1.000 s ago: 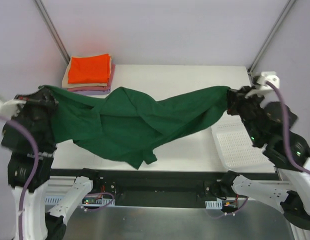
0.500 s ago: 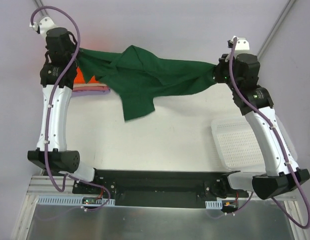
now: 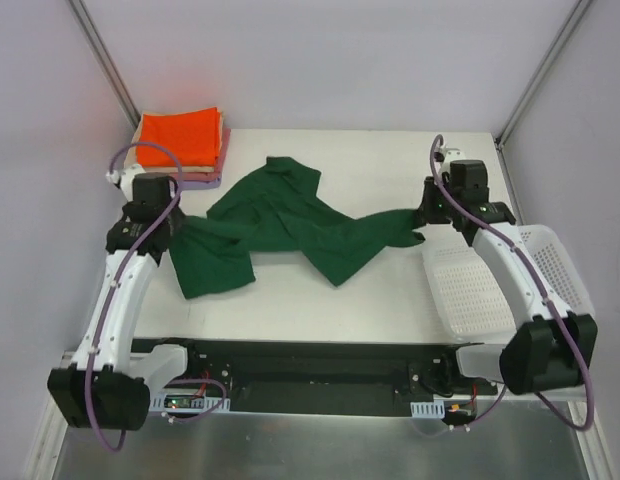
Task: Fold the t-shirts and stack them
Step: Flatten out the tshirt
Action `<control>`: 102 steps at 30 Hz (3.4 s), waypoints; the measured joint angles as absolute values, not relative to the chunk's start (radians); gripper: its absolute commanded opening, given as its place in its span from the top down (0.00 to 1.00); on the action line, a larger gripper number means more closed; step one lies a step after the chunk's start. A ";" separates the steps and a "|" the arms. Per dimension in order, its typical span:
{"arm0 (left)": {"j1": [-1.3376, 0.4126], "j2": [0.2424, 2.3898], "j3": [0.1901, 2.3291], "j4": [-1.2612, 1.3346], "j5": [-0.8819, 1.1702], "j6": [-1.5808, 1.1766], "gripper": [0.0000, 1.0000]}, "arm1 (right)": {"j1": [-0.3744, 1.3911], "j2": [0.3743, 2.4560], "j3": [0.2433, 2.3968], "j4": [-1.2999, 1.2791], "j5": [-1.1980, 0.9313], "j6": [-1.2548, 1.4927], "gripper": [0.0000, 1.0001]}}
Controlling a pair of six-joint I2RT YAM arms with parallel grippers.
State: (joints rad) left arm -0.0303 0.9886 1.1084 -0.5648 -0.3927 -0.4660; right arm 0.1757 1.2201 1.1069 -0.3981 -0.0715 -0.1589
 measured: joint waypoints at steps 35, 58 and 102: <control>-0.018 1.059 0.625 -0.609 -0.005 -0.854 0.01 | 1.032 1.771 1.135 -0.439 0.034 -0.022 0.23; -0.019 1.251 0.615 -0.489 0.033 -0.847 0.01 | 1.027 1.457 0.812 -0.489 0.315 0.157 1.00; -0.229 1.500 1.109 -0.511 -0.075 -0.796 0.01 | 0.641 1.453 1.183 -0.694 0.245 0.232 0.04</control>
